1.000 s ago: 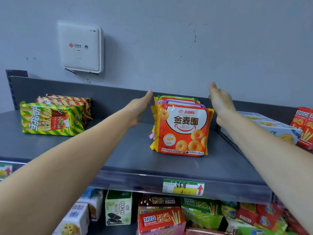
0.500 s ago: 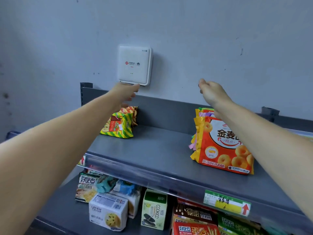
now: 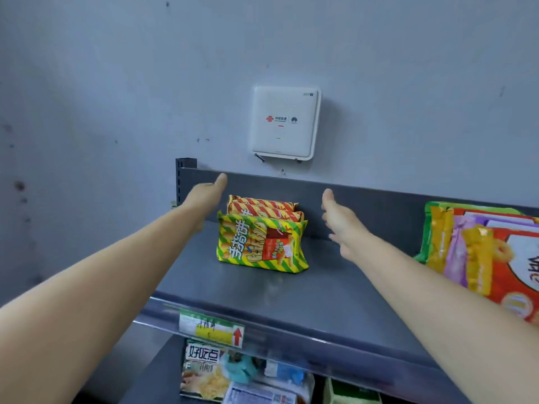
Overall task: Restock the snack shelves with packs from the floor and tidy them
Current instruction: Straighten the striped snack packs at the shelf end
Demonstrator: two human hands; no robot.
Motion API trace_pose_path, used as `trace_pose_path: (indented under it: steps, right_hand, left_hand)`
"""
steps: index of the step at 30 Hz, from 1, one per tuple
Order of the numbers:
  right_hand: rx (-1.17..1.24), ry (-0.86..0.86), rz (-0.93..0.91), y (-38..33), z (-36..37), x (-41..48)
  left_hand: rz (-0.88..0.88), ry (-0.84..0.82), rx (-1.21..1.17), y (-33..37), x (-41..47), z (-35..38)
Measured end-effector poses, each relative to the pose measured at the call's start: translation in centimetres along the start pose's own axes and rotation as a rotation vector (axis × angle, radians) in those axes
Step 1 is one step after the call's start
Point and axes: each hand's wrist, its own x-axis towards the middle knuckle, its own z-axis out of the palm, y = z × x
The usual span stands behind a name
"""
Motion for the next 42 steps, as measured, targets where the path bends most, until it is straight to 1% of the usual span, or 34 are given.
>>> trace_pose_path:
  steps: [2,5,7,9,12,15,18,20,22,24,26,29,32,34,38,40,42]
  right_hand:
    - [0.089,0.001,0.097,0.8,2.2,0.7]
    - [0.278,-0.020,0.194,1.7,4.6,1.4]
    - [0.394,-0.039,0.234,1.8,5.8,1.6]
    - [0.442,-0.043,0.245,1.8,6.7,2.0]
    - [0.444,-0.052,0.225,1.7,8.0,2.2]
    - [0.408,-0.089,0.202,2.0,9.0,2.5]
    - [0.293,-0.118,0.172,2.4,9.1,2.9]
    - [0.184,-0.183,0.132,2.9,8.3,3.1]
    - [0.051,-0.284,0.021,3.1,7.5,2.9]
    - [-0.134,-0.356,-0.094,3.6,6.9,2.8]
    - [-0.290,-0.349,-0.200,4.0,6.7,2.8]
    - [-0.431,-0.283,-0.313,4.4,6.7,3.4]
    - [-0.464,-0.289,-0.349,4.3,6.7,3.4]
    - [-0.372,-0.301,-0.302,4.2,6.6,3.6]
    - [0.002,-0.228,-0.027,3.0,6.8,3.8]
    - [0.207,-0.206,0.057,2.2,7.2,4.2]
    - [0.348,-0.183,0.129,1.5,7.7,4.7]
  left_hand:
    - [-0.104,-0.092,-0.057,-1.1,1.2,-0.3]
    - [-0.203,-0.251,-0.184,-2.7,3.0,0.0]
    - [-0.256,-0.366,-0.305,-3.2,3.4,0.4]
    - [-0.302,-0.442,-0.394,-3.4,3.6,0.6]
    - [-0.333,-0.422,-0.446,-3.6,4.1,0.4]
    - [-0.322,-0.380,-0.446,-3.8,4.7,-0.1]
    - [-0.323,-0.338,-0.398,-3.7,4.9,-0.7]
    - [-0.312,-0.328,-0.384,-3.8,5.0,-1.0]
    - [-0.312,-0.346,-0.380,-3.7,4.9,-1.1]
    - [-0.317,-0.377,-0.413,-3.4,4.3,-1.0]
    - [-0.297,-0.378,-0.421,-3.0,4.0,-0.6]
    - [-0.231,-0.332,-0.449,-2.5,3.7,0.0]
    - [-0.174,-0.332,-0.423,-3.0,4.0,0.1]
    - [-0.179,-0.363,-0.448,-3.6,4.9,-0.2]
    - [-0.259,-0.370,-0.535,-4.3,6.5,-0.9]
    - [-0.297,-0.387,-0.520,-4.4,6.9,-0.6]
    - [-0.319,-0.421,-0.491,-4.5,7.1,-0.2]
